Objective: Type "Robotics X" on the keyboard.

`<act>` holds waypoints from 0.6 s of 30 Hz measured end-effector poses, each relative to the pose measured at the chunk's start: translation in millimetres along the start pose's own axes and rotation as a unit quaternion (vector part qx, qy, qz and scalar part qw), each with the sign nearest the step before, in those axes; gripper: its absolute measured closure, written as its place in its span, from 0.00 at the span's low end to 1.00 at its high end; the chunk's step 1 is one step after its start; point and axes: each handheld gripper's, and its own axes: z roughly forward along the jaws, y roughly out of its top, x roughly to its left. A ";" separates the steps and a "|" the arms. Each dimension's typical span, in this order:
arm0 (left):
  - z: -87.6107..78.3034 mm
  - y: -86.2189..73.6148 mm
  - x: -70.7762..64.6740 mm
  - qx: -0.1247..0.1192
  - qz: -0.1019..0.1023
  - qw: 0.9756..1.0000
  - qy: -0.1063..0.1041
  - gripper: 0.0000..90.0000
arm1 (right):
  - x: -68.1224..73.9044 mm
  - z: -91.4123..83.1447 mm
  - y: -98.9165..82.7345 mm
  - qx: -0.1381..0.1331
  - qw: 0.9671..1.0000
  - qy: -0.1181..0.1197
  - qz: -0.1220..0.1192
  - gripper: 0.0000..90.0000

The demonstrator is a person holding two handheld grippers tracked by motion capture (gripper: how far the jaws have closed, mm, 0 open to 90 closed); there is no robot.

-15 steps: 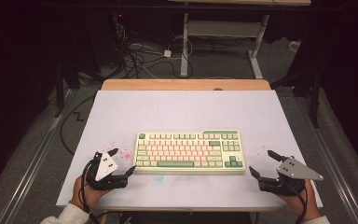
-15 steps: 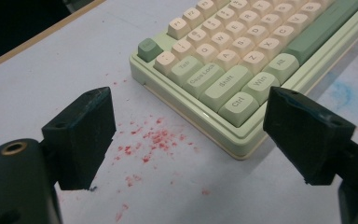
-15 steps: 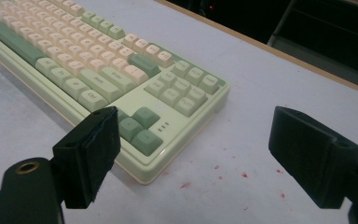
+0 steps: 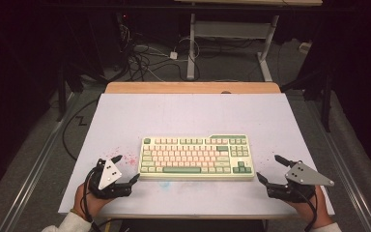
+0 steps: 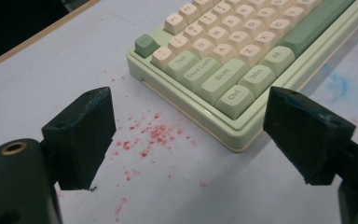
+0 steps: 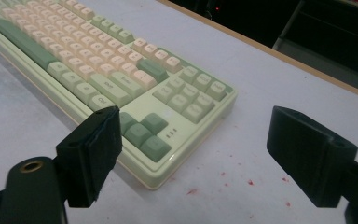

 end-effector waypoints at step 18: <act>-1.0 -1.8 -0.4 0.007 0.000 1.000 -0.003 0.18 | 2.7 16.7 19.6 -0.001 1.000 0.028 -0.006 0.69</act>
